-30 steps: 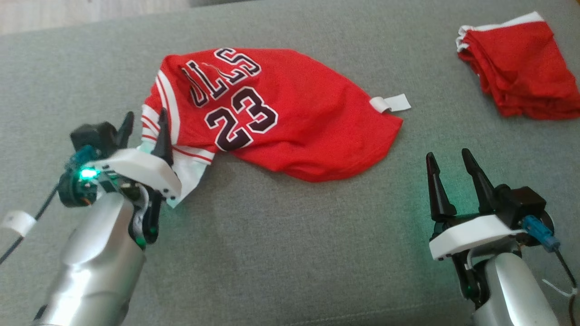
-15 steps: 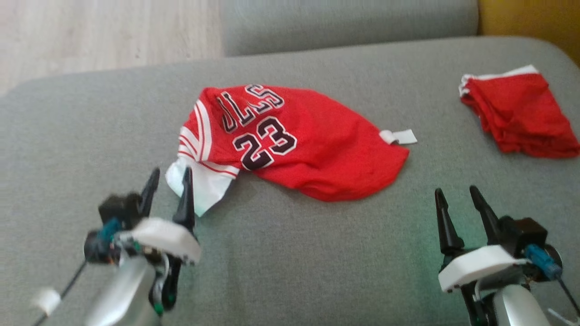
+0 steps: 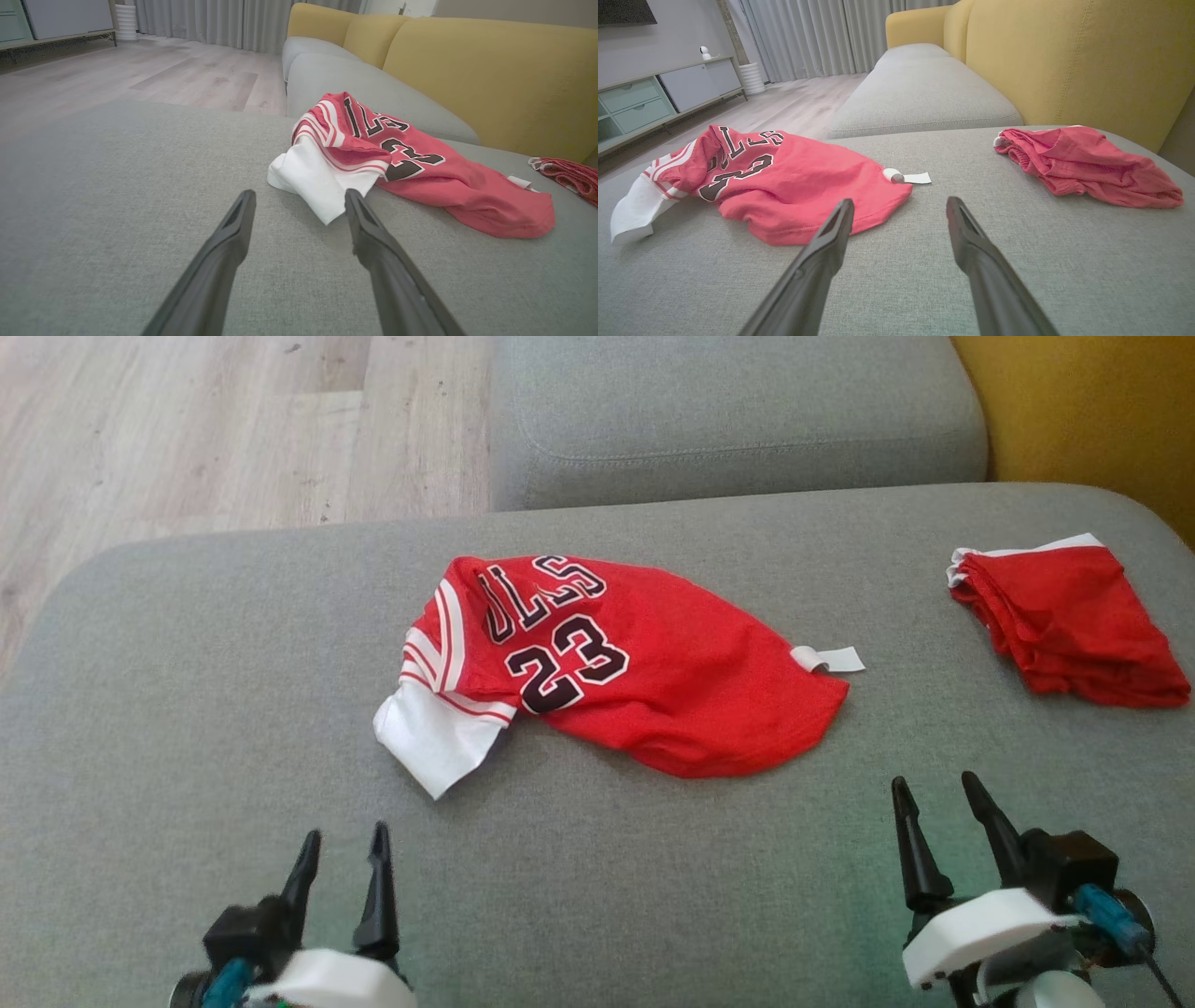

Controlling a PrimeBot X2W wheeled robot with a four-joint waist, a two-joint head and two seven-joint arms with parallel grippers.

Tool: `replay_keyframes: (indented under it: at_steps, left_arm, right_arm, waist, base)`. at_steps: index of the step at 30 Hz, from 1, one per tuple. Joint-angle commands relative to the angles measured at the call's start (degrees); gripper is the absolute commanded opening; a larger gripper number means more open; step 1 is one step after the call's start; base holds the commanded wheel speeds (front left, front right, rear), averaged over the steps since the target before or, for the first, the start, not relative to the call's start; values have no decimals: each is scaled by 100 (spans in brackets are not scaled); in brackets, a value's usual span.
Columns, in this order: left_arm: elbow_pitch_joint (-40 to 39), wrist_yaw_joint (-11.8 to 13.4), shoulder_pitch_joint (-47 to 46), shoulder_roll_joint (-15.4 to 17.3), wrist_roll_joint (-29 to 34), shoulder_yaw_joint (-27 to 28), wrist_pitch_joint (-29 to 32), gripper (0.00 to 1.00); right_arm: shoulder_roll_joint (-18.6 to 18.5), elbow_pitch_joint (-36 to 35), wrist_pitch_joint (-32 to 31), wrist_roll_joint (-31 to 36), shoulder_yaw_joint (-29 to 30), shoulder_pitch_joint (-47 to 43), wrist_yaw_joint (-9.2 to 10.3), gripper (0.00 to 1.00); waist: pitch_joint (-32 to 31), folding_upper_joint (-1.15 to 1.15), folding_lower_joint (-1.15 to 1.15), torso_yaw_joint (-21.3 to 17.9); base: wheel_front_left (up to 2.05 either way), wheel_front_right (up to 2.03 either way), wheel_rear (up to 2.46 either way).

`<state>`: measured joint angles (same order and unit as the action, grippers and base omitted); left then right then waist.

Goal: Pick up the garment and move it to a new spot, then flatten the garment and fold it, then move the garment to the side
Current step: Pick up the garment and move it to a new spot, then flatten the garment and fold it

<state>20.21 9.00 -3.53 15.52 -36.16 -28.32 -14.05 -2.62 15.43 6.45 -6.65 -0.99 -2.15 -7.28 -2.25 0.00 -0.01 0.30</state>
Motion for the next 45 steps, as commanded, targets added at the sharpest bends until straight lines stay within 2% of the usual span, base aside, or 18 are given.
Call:
replay_keyframes:
  at_steps: [1,6,18,34,42,45]
  left_arm:
    - [-233,59,-139,67,42,311,-82,100]
    - [-564,240,218,-52,172,600,-92,100]
    - [-643,119,430,-156,396,736,-94,100]
    - [-608,54,404,-219,451,753,-95,100]
    - [-700,21,300,-254,541,688,-95,100]
    - [-767,5,180,-294,598,647,-95,100]
  right_arm:
    - [-26,-212,6,-52,-151,126,-21,100]
    - [-26,-184,27,-110,-270,95,-21,100]
    - [-26,-15,112,-168,-467,178,-21,100]
    - [-26,79,133,-118,-402,243,-21,100]
    - [-26,163,-95,375,-113,690,-21,100]
    - [-26,271,-302,625,2,1043,-21,100]
  waist:
    - [-16,0,1,8]
    - [-53,0,1,5]
    - [-67,0,1,12]
    - [-5,0,1,82]
    - [258,0,1,316]
    - [538,0,1,491]
  base:
    - [0,0,0]
    - [0,0,0]
    - [0,0,0]
    - [0,0,0]
    - [0,0,0]
    - [0,0,0]
